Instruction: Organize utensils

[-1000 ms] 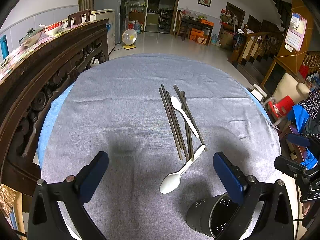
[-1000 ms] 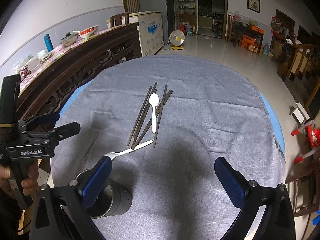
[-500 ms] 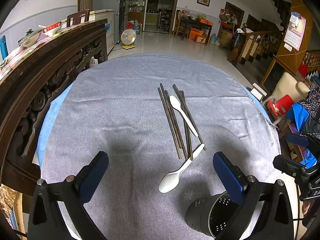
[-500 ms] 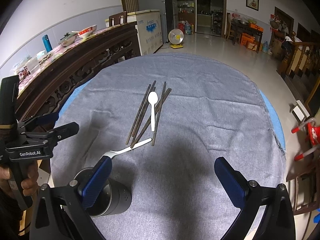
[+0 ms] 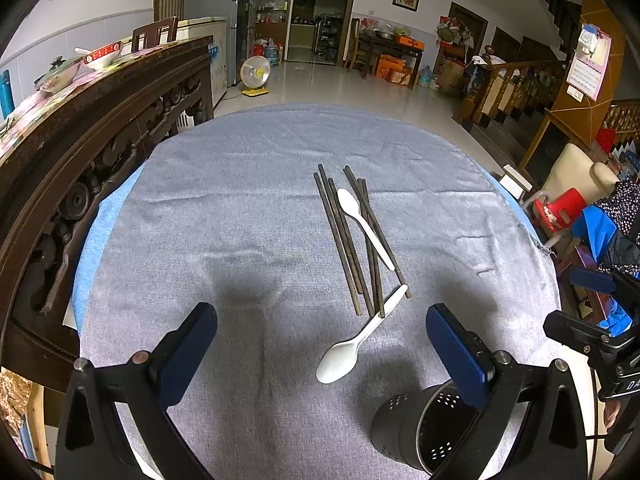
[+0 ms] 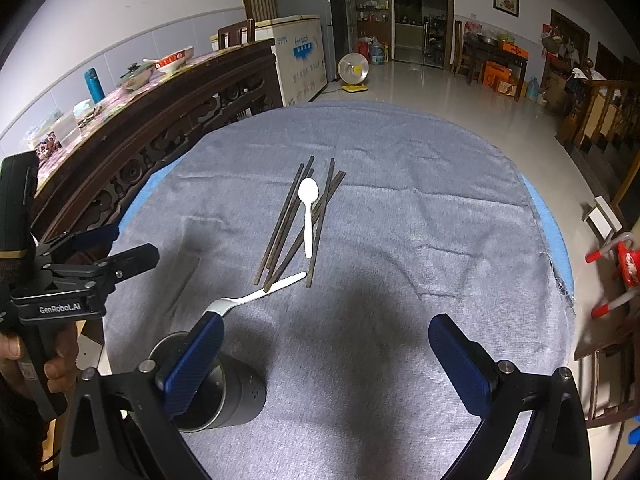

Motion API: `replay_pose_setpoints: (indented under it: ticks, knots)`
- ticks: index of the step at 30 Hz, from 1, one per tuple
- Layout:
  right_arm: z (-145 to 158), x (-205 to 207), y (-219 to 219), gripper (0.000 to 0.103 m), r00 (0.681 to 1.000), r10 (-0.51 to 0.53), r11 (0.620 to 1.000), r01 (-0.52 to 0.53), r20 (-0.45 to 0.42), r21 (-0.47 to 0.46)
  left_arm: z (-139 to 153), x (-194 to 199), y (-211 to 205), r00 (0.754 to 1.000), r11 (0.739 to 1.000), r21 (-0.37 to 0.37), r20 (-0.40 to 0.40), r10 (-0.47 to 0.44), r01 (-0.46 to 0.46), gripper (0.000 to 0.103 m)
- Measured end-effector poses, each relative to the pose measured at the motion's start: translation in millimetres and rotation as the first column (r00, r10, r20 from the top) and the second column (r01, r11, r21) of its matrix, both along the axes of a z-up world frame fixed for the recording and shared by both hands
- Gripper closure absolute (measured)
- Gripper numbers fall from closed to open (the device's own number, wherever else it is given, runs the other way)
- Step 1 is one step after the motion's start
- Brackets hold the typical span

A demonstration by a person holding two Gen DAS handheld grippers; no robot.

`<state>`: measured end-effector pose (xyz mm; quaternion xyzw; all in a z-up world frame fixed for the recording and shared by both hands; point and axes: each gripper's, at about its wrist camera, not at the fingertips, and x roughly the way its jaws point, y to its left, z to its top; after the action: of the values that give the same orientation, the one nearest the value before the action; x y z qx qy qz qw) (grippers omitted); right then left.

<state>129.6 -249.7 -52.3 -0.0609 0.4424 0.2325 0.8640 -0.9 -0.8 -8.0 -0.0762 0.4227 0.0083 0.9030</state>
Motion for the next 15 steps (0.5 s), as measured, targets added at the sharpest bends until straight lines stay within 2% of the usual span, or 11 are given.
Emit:
replay_pose_setpoints:
  ticks: [9, 15]
  knots:
    - [5, 0, -6, 0.0, 1.0, 0.003, 1.0, -0.003, -0.015, 0.027, 4, -3, 1, 1.0, 1.0, -0.002, 0.009, -0.023, 0.023, 0.0]
    - [2, 4, -12, 0.0, 0.999, -0.013, 1.0, 0.013, -0.033, 0.012, 5, 0, 5, 0.998, 0.998, -0.017, 0.005, -0.063, 0.063, 0.0]
